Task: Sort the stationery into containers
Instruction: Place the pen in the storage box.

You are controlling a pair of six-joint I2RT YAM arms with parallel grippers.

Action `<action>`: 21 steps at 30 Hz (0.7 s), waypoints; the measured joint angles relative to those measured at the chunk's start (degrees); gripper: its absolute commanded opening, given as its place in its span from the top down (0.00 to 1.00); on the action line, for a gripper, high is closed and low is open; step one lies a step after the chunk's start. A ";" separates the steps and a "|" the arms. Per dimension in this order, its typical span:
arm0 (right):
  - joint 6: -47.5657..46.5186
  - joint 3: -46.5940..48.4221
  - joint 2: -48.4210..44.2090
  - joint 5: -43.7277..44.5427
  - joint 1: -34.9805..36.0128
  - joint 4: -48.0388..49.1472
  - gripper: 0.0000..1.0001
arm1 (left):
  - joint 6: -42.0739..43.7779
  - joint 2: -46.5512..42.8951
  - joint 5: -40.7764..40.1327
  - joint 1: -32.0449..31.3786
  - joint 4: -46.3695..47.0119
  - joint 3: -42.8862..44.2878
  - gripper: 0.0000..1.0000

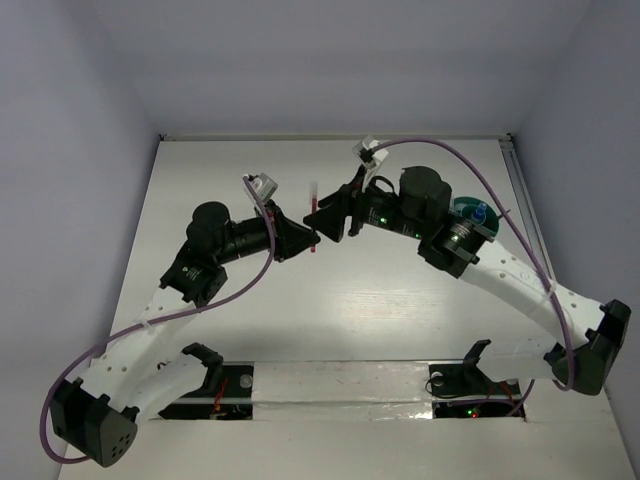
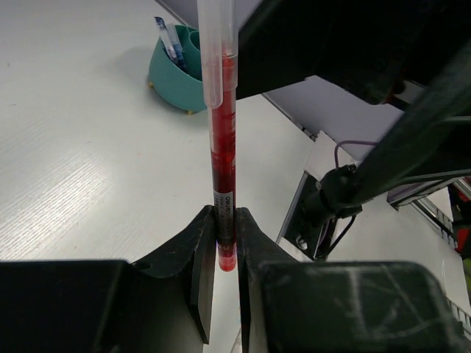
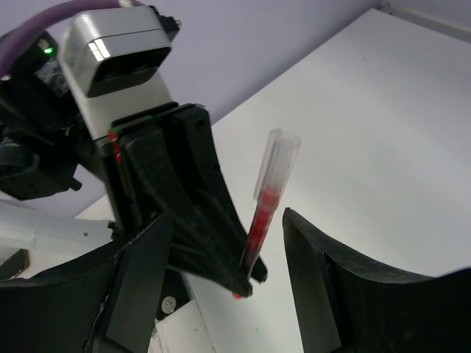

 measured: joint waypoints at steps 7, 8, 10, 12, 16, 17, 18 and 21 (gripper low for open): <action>-0.61 2.05 4.55 -0.35 0.00 -1.73 0.47 | 0.35 -0.42 0.81 -0.63 0.44 -0.26 1.00; -0.57 2.05 4.57 -0.35 0.00 -1.86 0.54 | 0.35 -0.70 0.83 -0.70 0.46 -0.42 1.00; -0.22 2.03 4.55 -0.28 0.00 -1.79 0.66 | 0.35 -1.05 0.87 -0.79 0.59 -0.61 1.00; 0.15 2.03 4.50 -0.28 0.00 -1.79 0.78 | 0.35 -1.16 0.87 -0.79 0.90 -0.61 1.00; 1.03 1.88 4.42 0.24 0.02 -1.62 1.00 | 0.76 -1.25 0.72 -0.83 1.05 -0.63 1.00; 1.11 1.79 4.28 0.59 0.02 -1.62 1.00 | 0.79 -1.36 0.66 -0.83 1.05 -0.63 1.00; 1.20 1.68 4.17 1.05 0.00 -1.60 1.00 | 0.85 -1.51 0.50 -0.90 1.01 -0.63 0.99; 1.55 1.22 3.45 3.13 -0.11 -1.70 1.00 | 1.33 -2.25 -0.61 -1.27 0.35 -0.63 0.62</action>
